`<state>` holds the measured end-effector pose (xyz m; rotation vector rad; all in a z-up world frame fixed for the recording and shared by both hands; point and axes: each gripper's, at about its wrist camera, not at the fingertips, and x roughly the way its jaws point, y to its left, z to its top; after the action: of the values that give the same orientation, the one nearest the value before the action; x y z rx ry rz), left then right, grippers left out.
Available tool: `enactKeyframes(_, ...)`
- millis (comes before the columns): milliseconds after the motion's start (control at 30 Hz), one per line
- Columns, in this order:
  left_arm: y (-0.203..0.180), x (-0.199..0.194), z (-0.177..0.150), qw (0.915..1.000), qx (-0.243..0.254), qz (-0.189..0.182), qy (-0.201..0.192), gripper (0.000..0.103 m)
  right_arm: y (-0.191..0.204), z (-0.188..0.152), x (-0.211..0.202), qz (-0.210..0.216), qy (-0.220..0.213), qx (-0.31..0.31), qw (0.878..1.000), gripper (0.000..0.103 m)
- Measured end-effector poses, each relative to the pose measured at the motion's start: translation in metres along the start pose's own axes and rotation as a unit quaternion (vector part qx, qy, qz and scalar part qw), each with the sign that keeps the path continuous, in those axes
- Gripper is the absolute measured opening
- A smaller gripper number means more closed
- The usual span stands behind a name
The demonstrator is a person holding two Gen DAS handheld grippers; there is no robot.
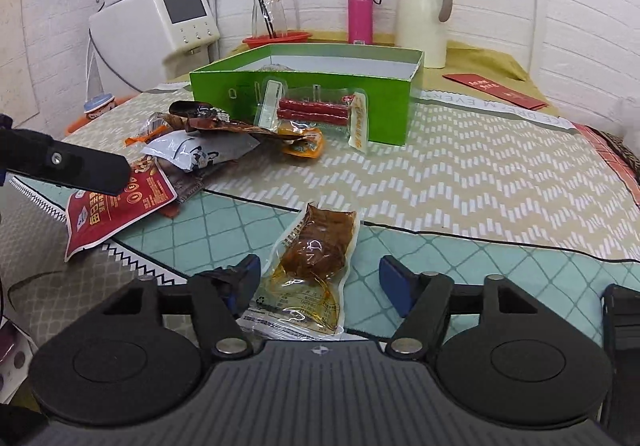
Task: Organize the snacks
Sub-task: 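Grasp the brown braised snack pack with the right gripper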
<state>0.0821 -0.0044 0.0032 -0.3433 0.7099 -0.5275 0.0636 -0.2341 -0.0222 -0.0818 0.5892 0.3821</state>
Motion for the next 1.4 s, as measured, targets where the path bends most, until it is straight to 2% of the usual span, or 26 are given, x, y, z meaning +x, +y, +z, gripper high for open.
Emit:
enactKeyframes(100,-0.008,0.009,0.001,0.9999,0.006,-0.008,0.009,0.082,0.005,-0.001,-0.001,0.002,-0.004,-0.002,1.0,0.103)
enactKeyframes(133,-0.009,0.013,0.003,0.9999,0.005,-0.008,0.01,0.082,0.006,-0.001,0.002,0.005,0.001,-0.005,1.0,0.097)
enactKeyframes(200,-0.011,0.02,0.006,0.9999,0.0,-0.008,0.006,0.082,0.011,-0.001,0.008,0.0,0.002,-0.023,1.0,0.078)
enactKeyframes(300,-0.013,0.032,0.011,1.0,-0.007,-0.003,0.002,0.082,0.013,0.002,0.011,-0.001,-0.001,-0.032,0.999,0.074)
enactKeyframes(400,-0.021,0.048,0.021,0.9999,0.012,0.005,-0.011,0.081,0.011,0.001,0.011,0.007,-0.004,-0.035,0.999,0.074)
enactKeyframes(500,-0.027,0.072,0.03,0.9974,0.05,0.049,-0.02,0.077,0.004,0.0,0.008,0.007,-0.006,-0.016,1.0,0.075)
enactKeyframes(567,-0.027,0.087,0.036,0.9962,0.061,0.06,-0.016,0.058,-0.001,-0.002,0.005,0.003,-0.008,-0.003,1.0,0.076)
enactKeyframes(667,-0.027,0.107,0.045,0.9953,0.067,0.07,-0.006,0.05,-0.005,-0.004,0.002,-0.003,-0.009,0.002,1.0,0.078)
enactKeyframes(767,-0.028,0.122,0.052,0.9935,0.075,0.086,-0.001,0.049,-0.006,-0.004,0.003,-0.001,-0.009,0.003,1.0,0.08)
enactKeyframes(1000,-0.02,0.152,0.07,0.9919,0.061,0.111,0.01,0.048,-0.006,-0.004,0.003,0.003,-0.013,0.004,1.0,0.083)
enactKeyframes(1033,-0.022,0.154,0.07,0.9909,0.069,0.115,0.009,0.041,-0.006,-0.005,0.003,0.003,-0.014,0.004,1.0,0.083)
enactKeyframes(1067,-0.023,0.155,0.07,0.9899,0.077,0.118,0.01,0.027,-0.006,-0.005,0.003,0.003,-0.014,0.005,1.0,0.083)
enactKeyframes(1133,-0.023,0.154,0.07,0.9906,0.08,0.109,0.014,0.023,-0.007,-0.005,0.003,0.002,-0.013,0.005,1.0,0.083)
enactKeyframes(1267,-0.024,0.143,0.062,0.9931,0.082,0.079,0.026,0.023,-0.007,-0.006,0.002,0.0,-0.014,0.008,1.0,0.085)
enactKeyframes(1400,-0.026,0.121,0.045,0.9927,0.097,0.062,0.036,0.024,-0.008,-0.008,-0.001,-0.003,-0.012,0.007,1.0,0.094)
